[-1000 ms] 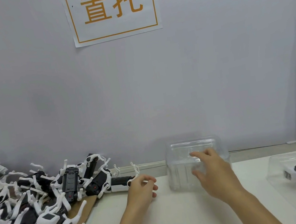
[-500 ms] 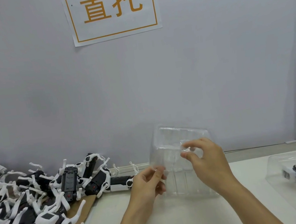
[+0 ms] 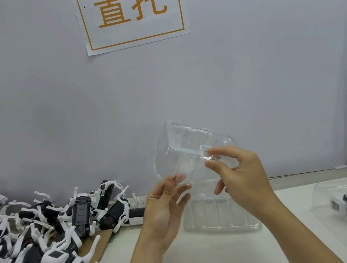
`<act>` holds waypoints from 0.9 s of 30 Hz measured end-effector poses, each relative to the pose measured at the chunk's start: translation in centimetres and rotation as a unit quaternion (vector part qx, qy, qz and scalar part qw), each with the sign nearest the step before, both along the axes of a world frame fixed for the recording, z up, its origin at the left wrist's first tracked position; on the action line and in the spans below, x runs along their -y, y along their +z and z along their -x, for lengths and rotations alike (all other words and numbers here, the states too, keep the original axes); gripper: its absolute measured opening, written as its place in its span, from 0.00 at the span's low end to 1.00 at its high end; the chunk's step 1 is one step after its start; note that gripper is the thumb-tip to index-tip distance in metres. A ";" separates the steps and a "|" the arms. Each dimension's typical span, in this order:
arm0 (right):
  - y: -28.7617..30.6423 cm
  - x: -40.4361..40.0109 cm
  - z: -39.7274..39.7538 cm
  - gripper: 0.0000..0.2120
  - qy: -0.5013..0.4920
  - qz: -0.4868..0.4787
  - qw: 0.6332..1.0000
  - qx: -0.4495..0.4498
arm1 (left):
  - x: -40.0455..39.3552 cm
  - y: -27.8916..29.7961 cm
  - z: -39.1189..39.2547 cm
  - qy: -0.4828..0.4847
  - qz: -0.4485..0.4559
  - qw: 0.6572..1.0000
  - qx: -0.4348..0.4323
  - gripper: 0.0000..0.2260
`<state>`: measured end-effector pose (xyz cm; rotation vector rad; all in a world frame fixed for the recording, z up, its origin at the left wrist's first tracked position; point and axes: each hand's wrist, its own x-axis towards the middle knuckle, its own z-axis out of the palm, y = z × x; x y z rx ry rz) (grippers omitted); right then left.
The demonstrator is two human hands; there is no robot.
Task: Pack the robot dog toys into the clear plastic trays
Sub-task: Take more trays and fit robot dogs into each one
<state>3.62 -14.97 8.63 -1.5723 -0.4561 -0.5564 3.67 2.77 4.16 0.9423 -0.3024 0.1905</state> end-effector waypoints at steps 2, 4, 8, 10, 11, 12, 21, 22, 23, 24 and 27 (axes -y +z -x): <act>0.5 -0.1 0.3 0.07 0.002 -0.010 1.000 0.005 | -0.2 0.4 -0.1 -0.006 0.006 1.000 0.029 0.06; 0.9 -0.1 0.5 0.08 -0.005 -0.019 1.000 0.013 | -0.2 0.6 -0.2 0.005 -0.004 0.999 0.039 0.07; 1.1 -0.1 0.5 0.07 -0.041 -0.032 0.998 0.017 | 0.2 0.5 -0.4 0.040 -0.027 0.999 0.021 0.05; 1.0 0.1 0.3 0.05 -0.051 -0.050 0.997 0.005 | 0.3 0.3 -0.4 0.048 -0.028 0.998 0.004 0.06; 1.1 0.3 0.2 0.05 -0.057 -0.067 0.996 -0.003 | 0.2 0.2 -0.4 0.055 -0.022 0.998 -0.006 0.07; 1.2 0.6 0.1 0.05 -0.064 -0.092 0.994 -0.013 | 0.0 0.0 -0.4 0.068 -0.016 0.997 -0.020 0.07; 2.9 5.2 -0.2 0.03 -0.106 -0.288 0.951 -0.041 | 1.4 -1.9 -1.3 0.082 0.040 0.972 -0.217 0.06; 3.0 5.2 -0.1 0.03 -0.096 -0.290 0.951 -0.039 | 1.7 -2.1 -1.3 0.082 0.027 0.970 -0.229 0.06; 3.2 5.0 0.1 0.03 -0.085 -0.287 0.954 -0.035 | 1.9 -2.2 -1.4 0.091 -0.002 0.967 -0.236 0.06; 3.3 4.7 0.3 0.03 -0.074 -0.278 0.957 -0.031 | 2.1 -2.2 -1.4 0.104 -0.046 0.964 -0.240 0.07; 3.7 3.5 0.8 0.02 -0.048 -0.241 0.969 -0.019 | 2.4 -2.7 -1.7 0.142 -0.184 0.943 -0.240 0.10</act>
